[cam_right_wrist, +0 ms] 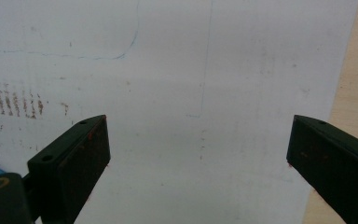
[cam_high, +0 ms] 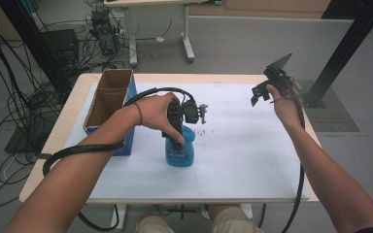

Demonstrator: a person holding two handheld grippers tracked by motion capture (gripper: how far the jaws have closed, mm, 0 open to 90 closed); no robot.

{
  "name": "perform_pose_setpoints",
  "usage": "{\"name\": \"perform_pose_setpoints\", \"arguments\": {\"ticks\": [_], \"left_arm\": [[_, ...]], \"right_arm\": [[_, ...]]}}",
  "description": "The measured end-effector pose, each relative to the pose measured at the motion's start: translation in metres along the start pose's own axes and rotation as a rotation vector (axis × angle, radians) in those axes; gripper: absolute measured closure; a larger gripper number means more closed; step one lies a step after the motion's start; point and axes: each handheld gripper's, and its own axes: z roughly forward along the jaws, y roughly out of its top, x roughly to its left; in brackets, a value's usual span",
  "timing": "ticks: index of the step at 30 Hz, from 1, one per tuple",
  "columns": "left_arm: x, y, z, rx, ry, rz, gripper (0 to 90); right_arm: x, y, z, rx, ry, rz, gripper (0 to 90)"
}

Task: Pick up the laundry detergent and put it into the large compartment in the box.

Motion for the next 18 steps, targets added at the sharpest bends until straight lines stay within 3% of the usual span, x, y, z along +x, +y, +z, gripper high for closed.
{"name": "perform_pose_setpoints", "arguments": {"ticks": [18], "left_arm": [[-0.0014,0.0000,-0.0017,-0.005,0.006,0.005,5.8]], "right_arm": [[0.0007,-0.0007,-0.0011,-0.001,0.000,0.000,5.8]]}}
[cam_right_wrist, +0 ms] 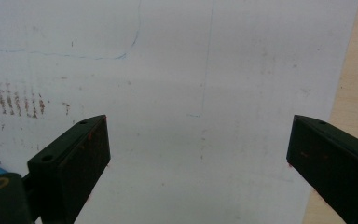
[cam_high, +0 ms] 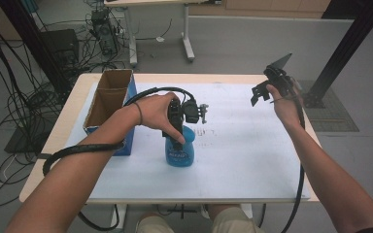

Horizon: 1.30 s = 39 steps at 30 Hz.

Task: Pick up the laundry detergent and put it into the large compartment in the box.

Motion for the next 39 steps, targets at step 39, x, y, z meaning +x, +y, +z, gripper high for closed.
{"name": "perform_pose_setpoints", "arguments": {"ticks": [39], "left_arm": [[-0.001,0.004,0.012,0.024,0.011,0.031,27.6]], "right_arm": [[-0.001,0.000,0.001,-0.001,0.002,-0.001,5.8]]}}
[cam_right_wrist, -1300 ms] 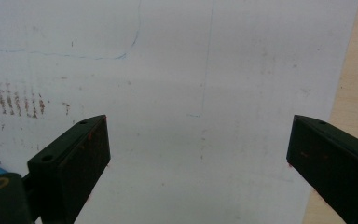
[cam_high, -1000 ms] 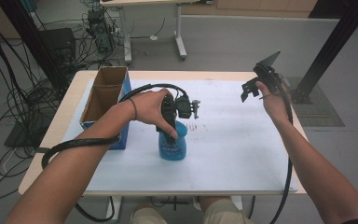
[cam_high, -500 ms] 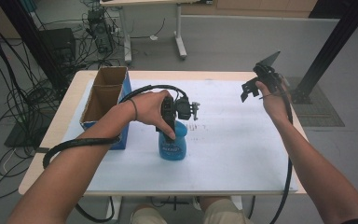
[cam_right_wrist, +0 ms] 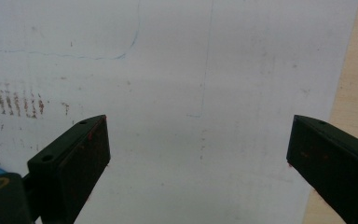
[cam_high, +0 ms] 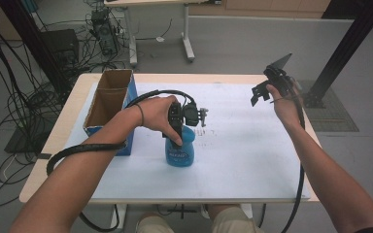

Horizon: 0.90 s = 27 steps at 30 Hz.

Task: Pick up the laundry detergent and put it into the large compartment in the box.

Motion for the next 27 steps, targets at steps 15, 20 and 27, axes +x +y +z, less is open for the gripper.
{"name": "perform_pose_setpoints", "arguments": {"ticks": [15,20,27], "left_arm": [[0.0021,-0.0008,0.0003,-0.003,-0.009,-0.001,36.4],[0.0019,0.0006,0.0003,0.003,-0.008,0.004,36.8],[0.0015,0.0023,0.0004,0.010,-0.006,0.013,37.0]], "right_arm": [[0.0000,-0.0006,-0.0004,-0.003,0.001,0.002,5.8],[0.0004,-0.0004,-0.0003,-0.002,0.001,0.000,5.8],[0.0003,-0.0007,-0.0006,-0.004,0.000,0.001,5.8]]}}
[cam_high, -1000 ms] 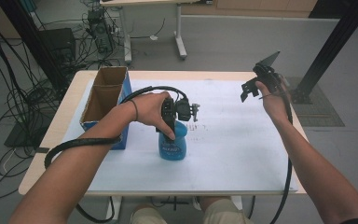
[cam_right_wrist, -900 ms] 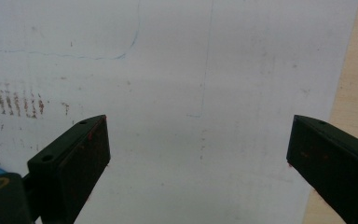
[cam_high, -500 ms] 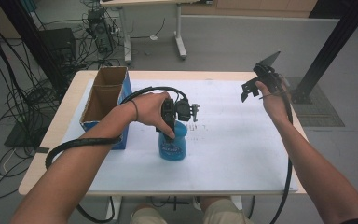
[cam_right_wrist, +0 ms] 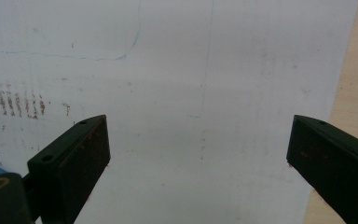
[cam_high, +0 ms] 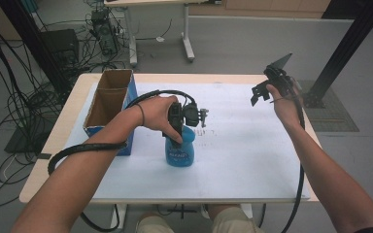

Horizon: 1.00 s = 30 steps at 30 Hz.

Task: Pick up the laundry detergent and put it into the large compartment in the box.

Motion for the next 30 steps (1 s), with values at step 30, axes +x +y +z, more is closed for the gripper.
{"name": "perform_pose_setpoints", "arguments": {"ticks": [30], "left_arm": [[0.0011,0.0010,-0.0004,0.005,-0.001,0.012,37.0]], "right_arm": [[0.0023,0.0015,0.0012,0.006,-0.001,-0.002,5.8]]}}
